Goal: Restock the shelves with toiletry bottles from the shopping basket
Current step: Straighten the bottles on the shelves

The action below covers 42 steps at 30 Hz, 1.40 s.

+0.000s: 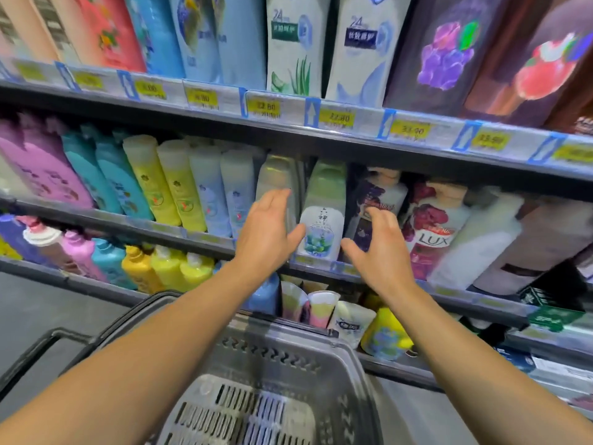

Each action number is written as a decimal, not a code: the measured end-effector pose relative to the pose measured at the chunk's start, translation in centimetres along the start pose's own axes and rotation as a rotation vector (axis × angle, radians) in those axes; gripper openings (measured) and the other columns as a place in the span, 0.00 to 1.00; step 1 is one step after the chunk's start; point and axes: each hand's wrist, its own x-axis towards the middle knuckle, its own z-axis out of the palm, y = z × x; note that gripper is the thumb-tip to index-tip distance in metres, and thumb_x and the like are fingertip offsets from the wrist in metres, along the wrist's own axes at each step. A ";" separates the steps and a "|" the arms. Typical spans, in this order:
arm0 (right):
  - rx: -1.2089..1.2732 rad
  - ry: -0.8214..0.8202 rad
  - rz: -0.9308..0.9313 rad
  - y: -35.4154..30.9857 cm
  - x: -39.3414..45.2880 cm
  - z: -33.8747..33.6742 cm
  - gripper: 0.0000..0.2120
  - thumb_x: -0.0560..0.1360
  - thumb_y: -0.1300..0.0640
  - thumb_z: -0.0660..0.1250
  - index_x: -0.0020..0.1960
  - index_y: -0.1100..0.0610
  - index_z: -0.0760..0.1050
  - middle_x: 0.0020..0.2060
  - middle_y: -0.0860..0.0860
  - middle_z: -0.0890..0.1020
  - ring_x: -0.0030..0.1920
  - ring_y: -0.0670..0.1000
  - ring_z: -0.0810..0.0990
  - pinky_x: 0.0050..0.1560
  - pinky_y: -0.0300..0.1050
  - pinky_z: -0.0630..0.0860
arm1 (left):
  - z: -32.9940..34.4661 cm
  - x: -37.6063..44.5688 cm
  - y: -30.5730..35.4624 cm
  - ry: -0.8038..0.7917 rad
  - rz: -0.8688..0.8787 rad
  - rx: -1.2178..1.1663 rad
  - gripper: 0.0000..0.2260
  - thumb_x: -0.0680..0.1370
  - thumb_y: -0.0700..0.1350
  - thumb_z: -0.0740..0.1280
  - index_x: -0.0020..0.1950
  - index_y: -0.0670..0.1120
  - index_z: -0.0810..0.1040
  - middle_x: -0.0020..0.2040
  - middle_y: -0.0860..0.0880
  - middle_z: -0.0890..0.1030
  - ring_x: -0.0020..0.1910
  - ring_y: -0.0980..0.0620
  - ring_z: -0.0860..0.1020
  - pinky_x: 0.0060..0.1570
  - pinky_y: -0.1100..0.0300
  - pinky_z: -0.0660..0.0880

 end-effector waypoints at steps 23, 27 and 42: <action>-0.071 0.097 0.209 -2.6 2.7 6.7 0.27 0.71 0.49 0.75 0.57 0.55 0.60 0.52 0.55 0.75 0.47 0.62 0.77 0.38 0.50 0.68 | -0.8 4.7 -2.0 0.107 -0.017 0.195 0.18 0.74 0.49 0.72 0.57 0.43 0.70 0.50 0.43 0.70 0.48 0.36 0.75 0.43 0.49 0.72; -0.095 0.129 0.198 -2.3 2.6 6.9 0.26 0.71 0.50 0.75 0.55 0.55 0.61 0.51 0.56 0.77 0.46 0.62 0.78 0.37 0.49 0.66 | -0.5 4.9 -1.5 0.112 -0.093 0.117 0.22 0.73 0.56 0.72 0.55 0.44 0.70 0.46 0.46 0.65 0.48 0.36 0.75 0.41 0.52 0.67; -0.082 0.102 0.203 -2.2 2.5 7.0 0.25 0.73 0.49 0.73 0.60 0.56 0.61 0.54 0.57 0.76 0.49 0.65 0.78 0.38 0.50 0.67 | 1.7 5.1 -0.8 0.202 -0.230 0.036 0.17 0.74 0.52 0.72 0.53 0.44 0.73 0.45 0.47 0.63 0.45 0.40 0.73 0.41 0.52 0.66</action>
